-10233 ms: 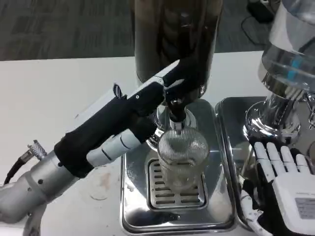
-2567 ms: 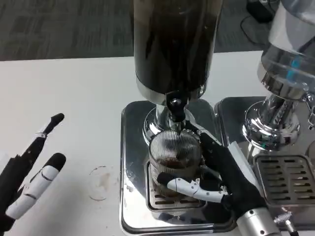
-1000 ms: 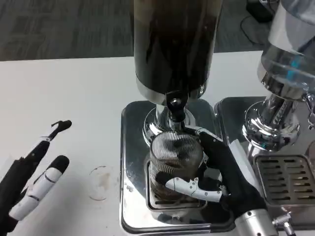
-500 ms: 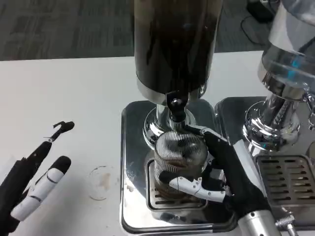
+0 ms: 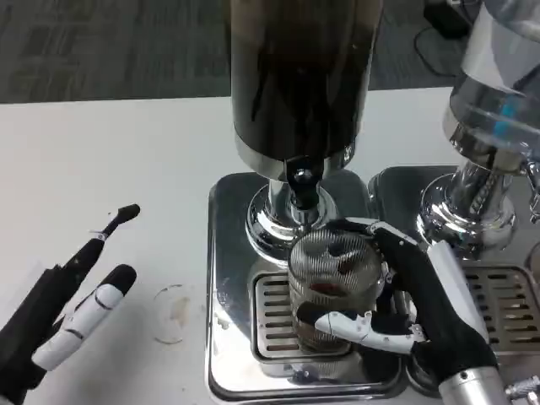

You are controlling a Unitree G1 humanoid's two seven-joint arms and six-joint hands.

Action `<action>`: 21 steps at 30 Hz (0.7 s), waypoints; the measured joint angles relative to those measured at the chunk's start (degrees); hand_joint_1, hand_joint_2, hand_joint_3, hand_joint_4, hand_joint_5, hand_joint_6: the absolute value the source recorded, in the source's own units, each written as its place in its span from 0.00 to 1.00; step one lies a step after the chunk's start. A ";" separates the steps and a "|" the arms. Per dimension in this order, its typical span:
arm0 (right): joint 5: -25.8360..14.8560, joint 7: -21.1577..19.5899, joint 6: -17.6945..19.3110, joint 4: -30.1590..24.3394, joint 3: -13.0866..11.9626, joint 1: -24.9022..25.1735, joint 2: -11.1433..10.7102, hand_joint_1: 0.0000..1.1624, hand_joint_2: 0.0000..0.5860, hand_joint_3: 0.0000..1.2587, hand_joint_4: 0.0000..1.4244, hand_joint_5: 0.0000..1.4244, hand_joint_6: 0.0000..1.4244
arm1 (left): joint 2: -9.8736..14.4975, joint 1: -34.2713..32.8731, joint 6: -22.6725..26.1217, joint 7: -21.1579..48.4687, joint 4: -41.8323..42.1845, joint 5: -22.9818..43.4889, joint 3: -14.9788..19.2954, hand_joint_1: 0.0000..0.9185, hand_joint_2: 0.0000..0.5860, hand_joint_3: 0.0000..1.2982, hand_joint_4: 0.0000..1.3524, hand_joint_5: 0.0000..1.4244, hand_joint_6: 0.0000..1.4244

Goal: Grasp the cup under the faucet to collect the drink, then remove the cup.

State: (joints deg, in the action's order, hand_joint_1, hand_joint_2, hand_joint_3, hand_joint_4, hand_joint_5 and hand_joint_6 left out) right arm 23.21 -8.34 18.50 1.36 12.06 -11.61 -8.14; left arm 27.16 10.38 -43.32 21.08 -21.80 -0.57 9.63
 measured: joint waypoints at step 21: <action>0.04 1.24 -0.70 -10.23 -1.37 -7.67 -0.82 0.92 0.21 0.34 0.36 0.55 0.86 | 6.53 -2.78 -1.13 0.66 -1.73 -6.74 -2.13 0.00 0.40 0.01 0.00 0.00 0.00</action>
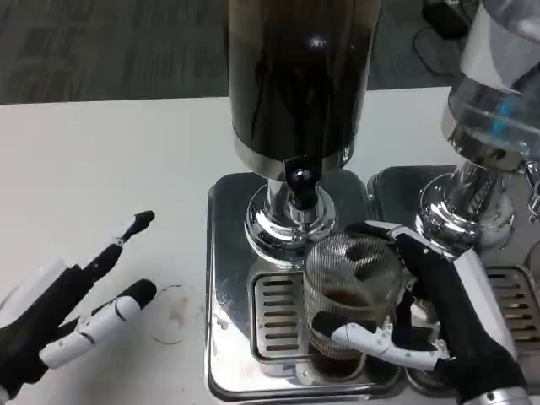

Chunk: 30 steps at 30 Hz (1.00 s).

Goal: Grasp the cup under the faucet to collect the drink, then remove the cup.

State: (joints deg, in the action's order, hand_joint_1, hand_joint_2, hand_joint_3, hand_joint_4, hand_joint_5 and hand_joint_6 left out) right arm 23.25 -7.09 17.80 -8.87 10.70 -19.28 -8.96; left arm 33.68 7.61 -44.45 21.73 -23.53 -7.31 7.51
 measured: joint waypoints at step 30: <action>-4.86 8.44 -2.87 -21.29 -1.33 -14.73 -0.84 0.91 0.23 0.35 0.37 0.55 0.86 | 11.43 10.54 -12.80 -5.59 9.31 -10.19 3.64 0.00 0.46 0.01 0.00 0.00 0.00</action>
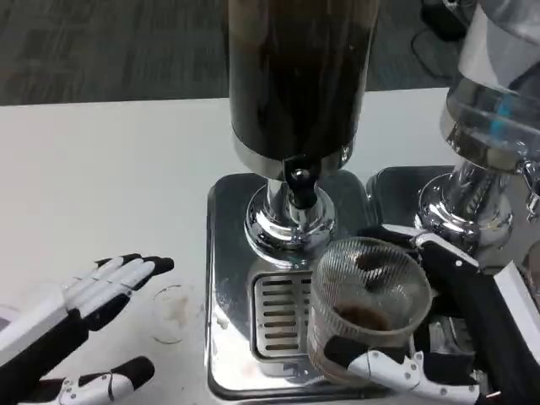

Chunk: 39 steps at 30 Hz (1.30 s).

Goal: Grasp the cup under the faucet to collect the drink, then remove the cup.

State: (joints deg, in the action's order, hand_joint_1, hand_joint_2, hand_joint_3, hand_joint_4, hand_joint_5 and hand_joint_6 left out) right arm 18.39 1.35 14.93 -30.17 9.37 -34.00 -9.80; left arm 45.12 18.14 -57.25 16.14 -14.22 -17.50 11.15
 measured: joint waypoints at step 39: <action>-4.14 4.48 -0.52 -5.93 -5.69 -3.50 -2.01 0.91 0.24 0.36 0.37 0.55 0.87 | -3.82 9.06 10.06 -0.01 15.82 -0.87 2.92 0.00 0.50 0.03 0.00 0.00 0.00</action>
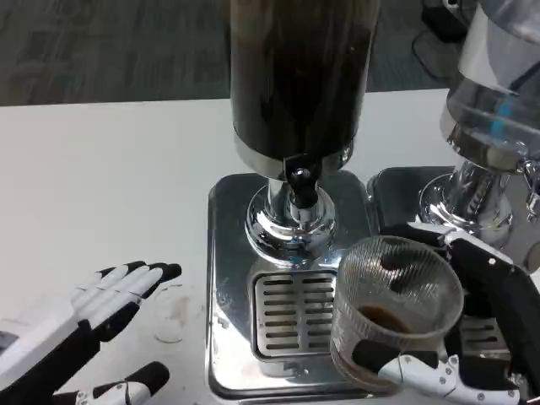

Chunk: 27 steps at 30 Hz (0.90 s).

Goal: Grasp the cup under the faucet to collect the drink, then remove the cup.

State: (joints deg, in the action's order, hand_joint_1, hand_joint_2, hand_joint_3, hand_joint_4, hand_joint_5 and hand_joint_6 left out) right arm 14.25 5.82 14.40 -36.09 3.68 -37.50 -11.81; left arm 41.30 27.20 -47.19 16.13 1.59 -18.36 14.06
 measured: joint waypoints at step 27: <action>-0.74 0.99 -0.01 -0.43 -0.71 -1.00 0.55 0.91 0.24 0.36 0.37 0.55 0.87 | -0.77 -1.32 0.58 0.00 -0.80 -0.30 -0.54 0.00 0.49 0.03 0.00 0.00 0.00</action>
State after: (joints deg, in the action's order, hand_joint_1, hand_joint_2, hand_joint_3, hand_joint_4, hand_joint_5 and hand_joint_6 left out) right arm 13.51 6.82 14.39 -36.52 2.97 -38.50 -11.26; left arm 40.53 25.88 -46.61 16.13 0.79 -18.67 13.52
